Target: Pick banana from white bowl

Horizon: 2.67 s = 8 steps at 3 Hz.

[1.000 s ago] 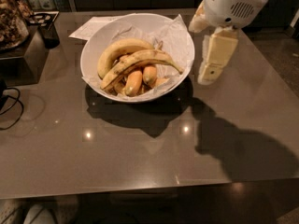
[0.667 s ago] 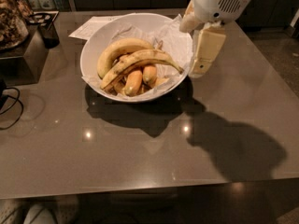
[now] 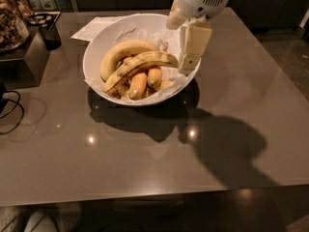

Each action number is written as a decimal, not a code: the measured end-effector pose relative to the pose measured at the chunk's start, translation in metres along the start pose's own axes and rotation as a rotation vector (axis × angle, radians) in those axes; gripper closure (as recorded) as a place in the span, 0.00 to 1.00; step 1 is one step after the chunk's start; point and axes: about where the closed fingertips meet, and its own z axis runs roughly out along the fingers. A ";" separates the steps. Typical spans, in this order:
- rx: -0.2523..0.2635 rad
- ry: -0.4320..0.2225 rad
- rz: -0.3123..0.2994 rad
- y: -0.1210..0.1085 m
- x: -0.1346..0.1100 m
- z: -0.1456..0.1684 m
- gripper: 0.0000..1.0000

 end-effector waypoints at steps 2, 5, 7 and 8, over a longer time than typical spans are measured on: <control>-0.048 -0.010 -0.060 -0.014 -0.023 0.023 0.24; -0.095 0.005 -0.049 -0.033 -0.023 0.053 0.29; -0.136 0.017 -0.036 -0.036 -0.020 0.073 0.30; -0.159 0.021 -0.030 -0.034 -0.019 0.082 0.30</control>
Offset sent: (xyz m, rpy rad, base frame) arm -0.0011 0.0227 -0.0275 -0.0756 0.1549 0.1133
